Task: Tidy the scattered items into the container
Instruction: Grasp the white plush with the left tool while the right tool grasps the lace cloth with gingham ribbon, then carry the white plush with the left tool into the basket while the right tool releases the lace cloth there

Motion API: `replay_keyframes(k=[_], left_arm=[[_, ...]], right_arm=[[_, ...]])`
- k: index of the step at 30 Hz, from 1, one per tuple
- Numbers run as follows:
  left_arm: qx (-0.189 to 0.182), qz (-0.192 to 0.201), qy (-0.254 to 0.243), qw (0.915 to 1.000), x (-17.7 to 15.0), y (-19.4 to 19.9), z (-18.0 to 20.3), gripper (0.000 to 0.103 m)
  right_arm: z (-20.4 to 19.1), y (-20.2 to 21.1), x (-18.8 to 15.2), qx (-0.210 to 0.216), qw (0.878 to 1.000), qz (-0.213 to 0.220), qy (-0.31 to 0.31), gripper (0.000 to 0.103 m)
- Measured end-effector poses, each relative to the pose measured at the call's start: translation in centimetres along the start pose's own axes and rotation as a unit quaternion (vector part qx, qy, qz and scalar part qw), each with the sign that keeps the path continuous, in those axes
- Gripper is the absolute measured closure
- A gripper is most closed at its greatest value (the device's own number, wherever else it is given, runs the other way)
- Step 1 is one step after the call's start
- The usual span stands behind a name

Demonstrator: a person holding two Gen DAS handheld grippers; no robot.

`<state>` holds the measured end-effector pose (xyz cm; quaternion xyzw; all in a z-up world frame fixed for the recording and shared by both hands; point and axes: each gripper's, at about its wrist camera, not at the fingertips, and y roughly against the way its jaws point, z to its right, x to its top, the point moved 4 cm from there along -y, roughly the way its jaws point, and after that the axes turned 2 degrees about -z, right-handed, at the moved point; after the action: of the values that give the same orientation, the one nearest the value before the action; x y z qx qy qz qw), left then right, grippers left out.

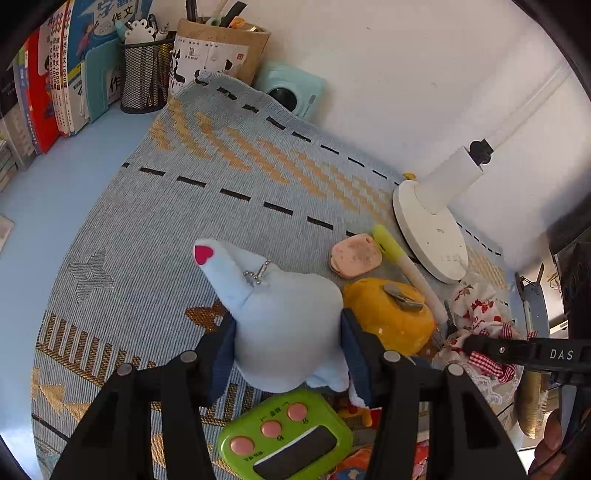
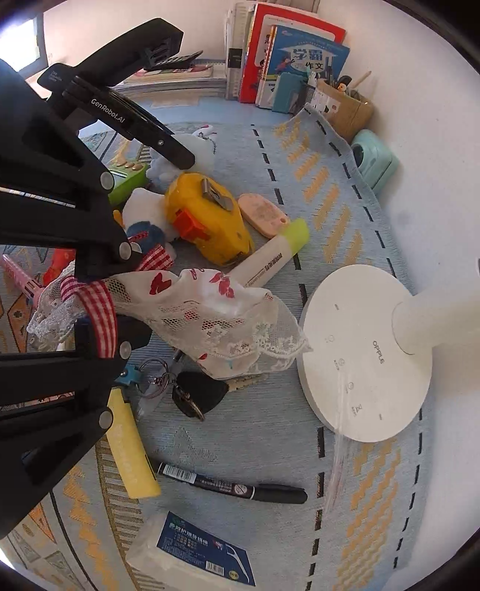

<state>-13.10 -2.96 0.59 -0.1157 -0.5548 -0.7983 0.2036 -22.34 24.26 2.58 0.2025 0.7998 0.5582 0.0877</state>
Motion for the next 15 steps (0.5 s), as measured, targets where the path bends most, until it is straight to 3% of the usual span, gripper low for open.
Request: replay_keyframes(k=[9, 15], left_arm=[[-0.018, 0.027, -0.032, 0.999, -0.7, 4.4, 2.9, 0.054], [-0.055, 0.04, -0.088, 0.9938, -1.0, 7.6, 9.4, 0.054]], right_arm=[[3.1, 4.8, -2.4, 0.01, 0.997, 0.069, -0.013, 0.091], [5.3, 9.5, -3.6, -0.004, 0.992, 0.127, 0.003, 0.091]])
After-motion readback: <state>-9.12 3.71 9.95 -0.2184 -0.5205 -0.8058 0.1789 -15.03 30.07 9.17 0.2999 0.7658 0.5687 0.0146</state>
